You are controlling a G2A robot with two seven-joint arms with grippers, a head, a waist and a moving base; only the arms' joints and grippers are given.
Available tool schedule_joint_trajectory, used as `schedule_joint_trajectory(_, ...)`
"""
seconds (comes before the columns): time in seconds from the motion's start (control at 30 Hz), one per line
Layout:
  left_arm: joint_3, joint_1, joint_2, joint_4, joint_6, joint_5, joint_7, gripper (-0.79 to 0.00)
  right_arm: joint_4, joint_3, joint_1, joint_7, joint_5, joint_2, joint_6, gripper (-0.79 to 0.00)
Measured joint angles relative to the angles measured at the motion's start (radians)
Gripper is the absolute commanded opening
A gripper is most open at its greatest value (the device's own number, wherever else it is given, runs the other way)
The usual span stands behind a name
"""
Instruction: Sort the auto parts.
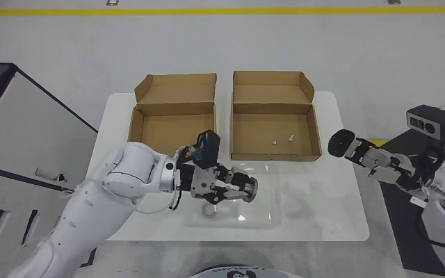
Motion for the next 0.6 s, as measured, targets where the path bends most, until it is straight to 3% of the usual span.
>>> schedule_joint_trajectory(0.33, -0.027, 0.031, 0.002, 0.055, -0.116, -0.073, 0.141, -0.785, 0.0, 0.0, 0.0, 0.0, 0.0, 0.0, 0.0, 0.0)
schedule_joint_trajectory(0.6, -0.004, 0.006, -0.007, 0.105, -0.153, -0.14, 0.228, -0.785, 0.0, 0.0, 0.0, 0.0, 0.0, 0.0, 0.0, 0.0)
